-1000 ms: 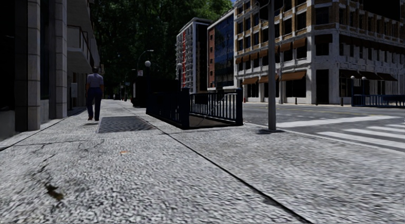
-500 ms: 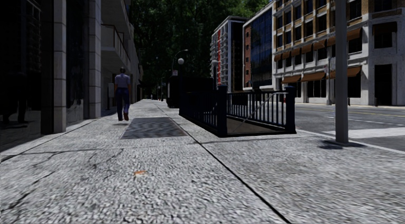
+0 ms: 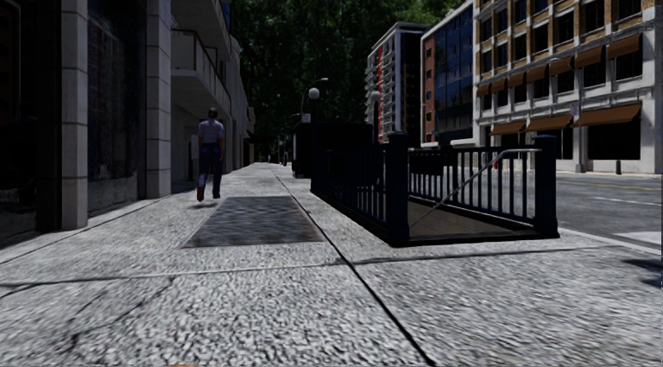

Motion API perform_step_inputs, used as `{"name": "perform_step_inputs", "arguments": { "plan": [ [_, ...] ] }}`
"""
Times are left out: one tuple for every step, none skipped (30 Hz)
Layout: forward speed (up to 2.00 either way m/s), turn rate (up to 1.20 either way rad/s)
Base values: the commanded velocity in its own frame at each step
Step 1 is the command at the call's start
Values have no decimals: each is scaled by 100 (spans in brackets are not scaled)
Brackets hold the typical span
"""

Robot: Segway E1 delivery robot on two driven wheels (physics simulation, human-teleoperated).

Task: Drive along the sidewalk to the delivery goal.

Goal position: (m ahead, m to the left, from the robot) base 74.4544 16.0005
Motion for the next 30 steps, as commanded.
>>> {"name": "perform_step_inputs", "arguments": {
  "plan": [
    [193, 40],
    [193, 40],
    [193, 42],
    [193, 43],
    [193, 43],
    [193, 44],
    [193, 44],
    [193, 44],
    [193, 44],
    [193, 44],
    [193, 44],
    [193, 44],
    [193, 44],
    [193, 44],
    [193, 44],
    [193, 44],
    [193, 44],
    [193, 44],
    [193, 44],
    [193, 44],
    [193, 44],
    [193, 44],
    [193, 44],
    [193, 44],
    [193, 38],
    [193, 22],
    [193, 22],
    [193, 1],
    [193, 0],
    [193, 0]
  ]
}}
